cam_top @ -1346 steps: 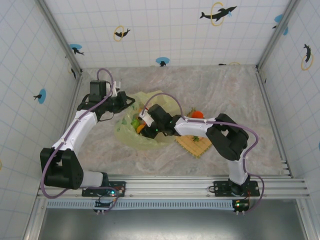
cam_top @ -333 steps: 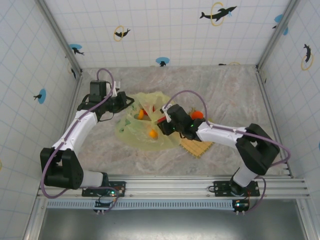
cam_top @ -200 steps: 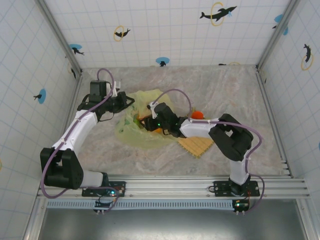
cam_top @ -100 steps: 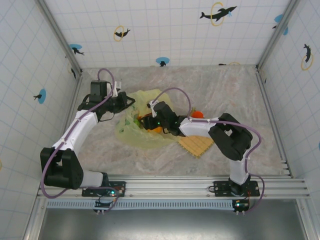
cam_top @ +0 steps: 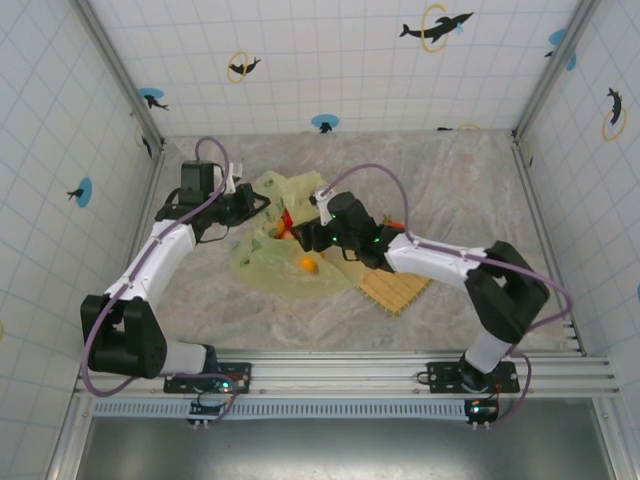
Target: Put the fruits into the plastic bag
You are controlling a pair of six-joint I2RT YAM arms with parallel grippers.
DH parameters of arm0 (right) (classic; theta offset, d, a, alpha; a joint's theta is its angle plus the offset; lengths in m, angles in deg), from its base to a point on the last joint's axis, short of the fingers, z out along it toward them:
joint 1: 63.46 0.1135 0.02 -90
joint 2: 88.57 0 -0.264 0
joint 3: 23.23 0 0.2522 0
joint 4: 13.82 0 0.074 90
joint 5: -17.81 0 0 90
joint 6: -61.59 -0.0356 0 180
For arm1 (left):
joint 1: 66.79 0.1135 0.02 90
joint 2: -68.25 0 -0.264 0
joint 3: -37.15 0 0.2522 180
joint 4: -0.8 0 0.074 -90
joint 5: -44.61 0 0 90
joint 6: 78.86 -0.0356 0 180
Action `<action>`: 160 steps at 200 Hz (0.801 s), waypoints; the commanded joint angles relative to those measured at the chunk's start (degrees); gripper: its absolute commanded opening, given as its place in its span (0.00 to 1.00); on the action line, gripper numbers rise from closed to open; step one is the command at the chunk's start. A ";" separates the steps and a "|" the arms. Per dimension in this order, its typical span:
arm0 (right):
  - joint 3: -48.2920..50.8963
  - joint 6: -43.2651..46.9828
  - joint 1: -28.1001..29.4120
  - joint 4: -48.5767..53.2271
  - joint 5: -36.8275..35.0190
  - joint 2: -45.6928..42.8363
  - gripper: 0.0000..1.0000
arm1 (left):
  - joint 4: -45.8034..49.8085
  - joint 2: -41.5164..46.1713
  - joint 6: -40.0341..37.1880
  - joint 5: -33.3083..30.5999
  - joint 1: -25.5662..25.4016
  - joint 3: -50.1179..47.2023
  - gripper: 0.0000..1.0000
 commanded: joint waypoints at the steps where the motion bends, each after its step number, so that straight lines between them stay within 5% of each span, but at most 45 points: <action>1: 2.56 2.56 -0.88 4.44 -0.21 -4.82 0.80 | 0.30 -0.62 -1.68 -0.08 -0.33 -0.75 0.00; 78: 6.22 6.19 -4.83 15.48 -0.25 -18.74 0.81 | 0.67 -0.99 -2.03 -0.79 -0.36 -0.58 0.00; 128: 7.97 8.06 -9.56 19.88 14.55 -24.78 0.84 | 0.76 -1.09 -2.12 -1.05 -0.32 -0.27 0.00; 160: 11.82 2.64 -13.04 13.85 26.23 -25.74 0.84 | 0.72 -1.04 -1.86 -1.25 -0.34 0.06 0.00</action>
